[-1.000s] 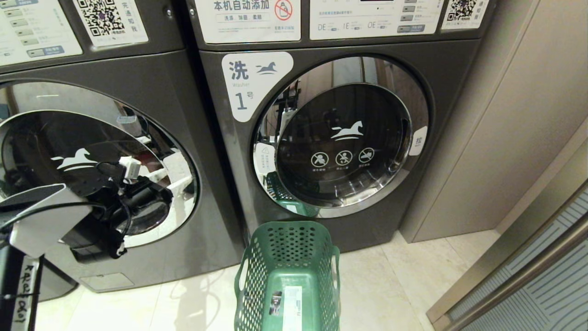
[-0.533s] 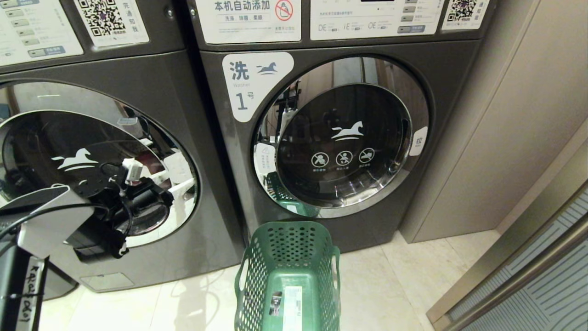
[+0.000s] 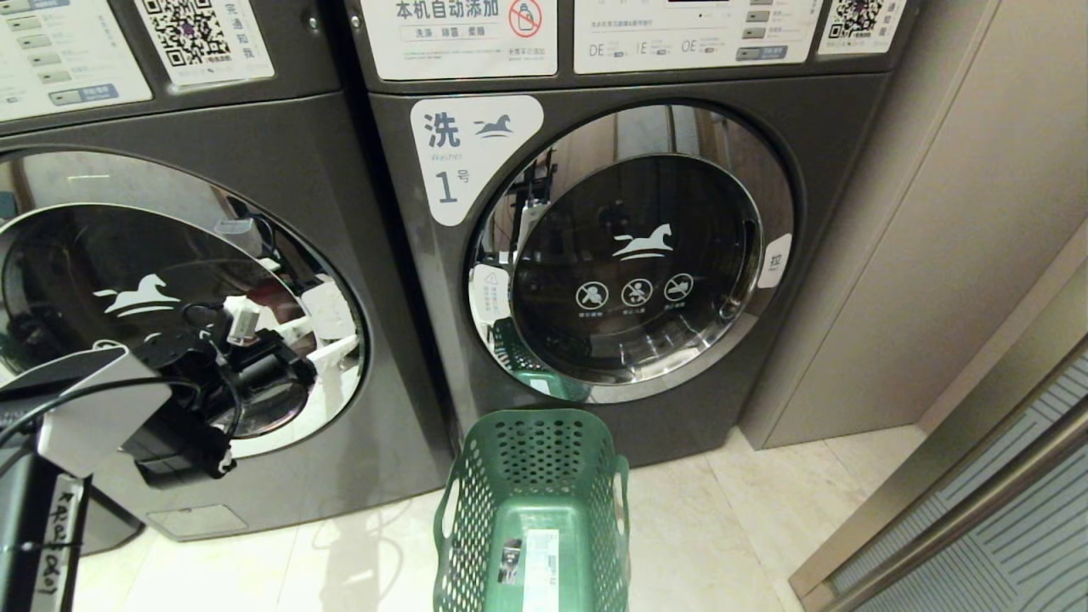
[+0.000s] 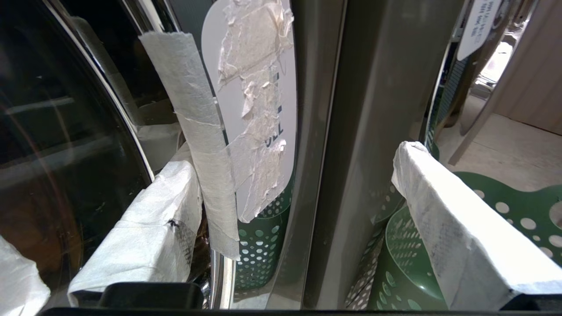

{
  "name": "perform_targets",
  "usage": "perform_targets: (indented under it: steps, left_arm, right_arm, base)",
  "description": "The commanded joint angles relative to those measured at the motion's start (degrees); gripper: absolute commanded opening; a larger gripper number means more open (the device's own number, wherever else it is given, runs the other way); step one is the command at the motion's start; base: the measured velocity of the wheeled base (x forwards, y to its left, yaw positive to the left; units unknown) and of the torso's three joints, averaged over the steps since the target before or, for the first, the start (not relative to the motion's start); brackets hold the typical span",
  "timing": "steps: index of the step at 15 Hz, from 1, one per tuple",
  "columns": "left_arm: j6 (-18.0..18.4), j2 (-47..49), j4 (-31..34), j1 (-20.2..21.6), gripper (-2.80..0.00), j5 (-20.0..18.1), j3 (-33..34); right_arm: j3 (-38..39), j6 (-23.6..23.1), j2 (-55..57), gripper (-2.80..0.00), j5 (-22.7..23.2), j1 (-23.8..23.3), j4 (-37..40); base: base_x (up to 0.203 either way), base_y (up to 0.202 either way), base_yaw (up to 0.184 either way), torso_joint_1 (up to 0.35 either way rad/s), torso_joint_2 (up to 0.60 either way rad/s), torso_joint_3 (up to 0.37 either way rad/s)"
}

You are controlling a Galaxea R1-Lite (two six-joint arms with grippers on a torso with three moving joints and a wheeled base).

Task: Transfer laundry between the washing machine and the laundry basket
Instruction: Open the lid of the washing machine

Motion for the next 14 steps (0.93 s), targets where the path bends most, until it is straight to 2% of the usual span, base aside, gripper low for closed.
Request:
perform_targets:
  steps: [1,4,8,14]
  left_arm:
    - [-0.04,0.13,-0.60,-0.03,0.00,-1.79,0.05]
    - [-0.11,0.30,-0.60,-0.03,0.00,-3.79,0.13]
    - [0.00,0.23,-0.60,-0.03,0.00,-9.39,0.77]
    - [0.48,-0.66,-0.60,0.49,0.00,-12.01,2.33]
  right_arm:
    - [0.00,-0.06,0.07,-2.80,0.06,-0.02,0.00]
    - [0.00,-0.06,0.07,-2.80,0.06,-0.02,0.00]
    - [0.00,-0.06,0.07,-2.80,0.06,-0.02,0.00]
    - [0.00,-0.06,0.07,-2.80,-0.02,-0.02,0.00]
  base:
    - [0.000,0.000,0.000,0.000,0.00,0.000]
    - [0.000,0.000,0.000,0.000,0.00,0.000]
    - [0.000,0.000,0.000,0.000,0.00,0.000]
    - [0.000,0.000,0.000,0.000,0.00,0.000]
